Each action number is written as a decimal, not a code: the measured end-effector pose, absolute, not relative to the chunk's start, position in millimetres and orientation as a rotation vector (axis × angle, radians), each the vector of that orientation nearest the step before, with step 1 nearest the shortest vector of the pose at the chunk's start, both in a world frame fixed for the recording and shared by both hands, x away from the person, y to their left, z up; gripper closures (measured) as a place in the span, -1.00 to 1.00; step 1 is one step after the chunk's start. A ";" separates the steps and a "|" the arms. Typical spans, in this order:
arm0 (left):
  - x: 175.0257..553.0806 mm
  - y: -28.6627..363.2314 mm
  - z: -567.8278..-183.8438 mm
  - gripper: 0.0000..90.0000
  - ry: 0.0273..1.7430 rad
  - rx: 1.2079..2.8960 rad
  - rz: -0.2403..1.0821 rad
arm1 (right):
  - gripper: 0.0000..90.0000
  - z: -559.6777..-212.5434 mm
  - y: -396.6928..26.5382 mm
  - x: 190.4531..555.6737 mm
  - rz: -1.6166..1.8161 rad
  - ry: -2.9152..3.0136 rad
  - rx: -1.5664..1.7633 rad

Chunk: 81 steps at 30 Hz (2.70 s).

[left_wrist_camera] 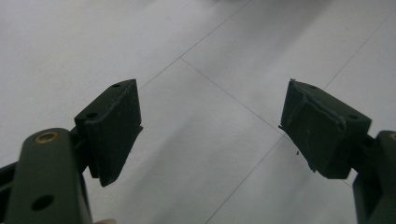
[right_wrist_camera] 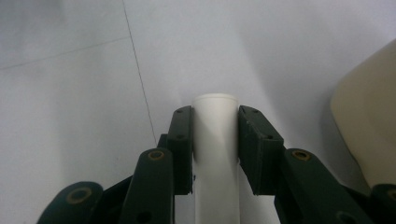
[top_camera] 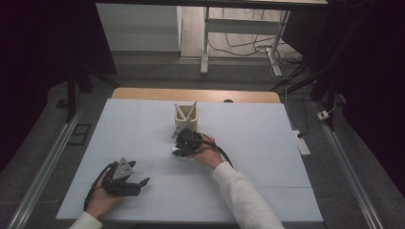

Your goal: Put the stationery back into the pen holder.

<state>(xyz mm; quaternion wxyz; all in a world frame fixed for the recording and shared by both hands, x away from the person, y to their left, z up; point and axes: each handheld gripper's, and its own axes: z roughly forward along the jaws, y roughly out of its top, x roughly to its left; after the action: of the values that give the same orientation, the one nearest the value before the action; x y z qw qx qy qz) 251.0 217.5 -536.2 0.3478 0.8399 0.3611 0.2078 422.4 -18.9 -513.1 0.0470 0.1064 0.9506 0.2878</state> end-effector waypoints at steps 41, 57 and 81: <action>251.0 217.7 -535.6 -0.55 0.938 2.173 0.543 | 0.48 -467.5 -67.1 399.1 1.309 2.616 0.446; 250.4 218.4 -535.1 -0.55 0.937 2.168 0.548 | 0.48 -440.7 -88.2 393.1 1.478 2.450 0.491; 250.5 218.8 -535.1 -0.55 0.943 2.165 0.549 | 0.48 -401.9 -114.3 396.3 1.685 2.207 0.547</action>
<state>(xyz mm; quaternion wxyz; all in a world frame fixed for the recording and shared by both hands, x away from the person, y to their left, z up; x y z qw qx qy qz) 250.5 218.8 -535.1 0.3510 0.8361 0.3643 0.2122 396.3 -114.3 -401.9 0.1552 0.1910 0.7704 0.5881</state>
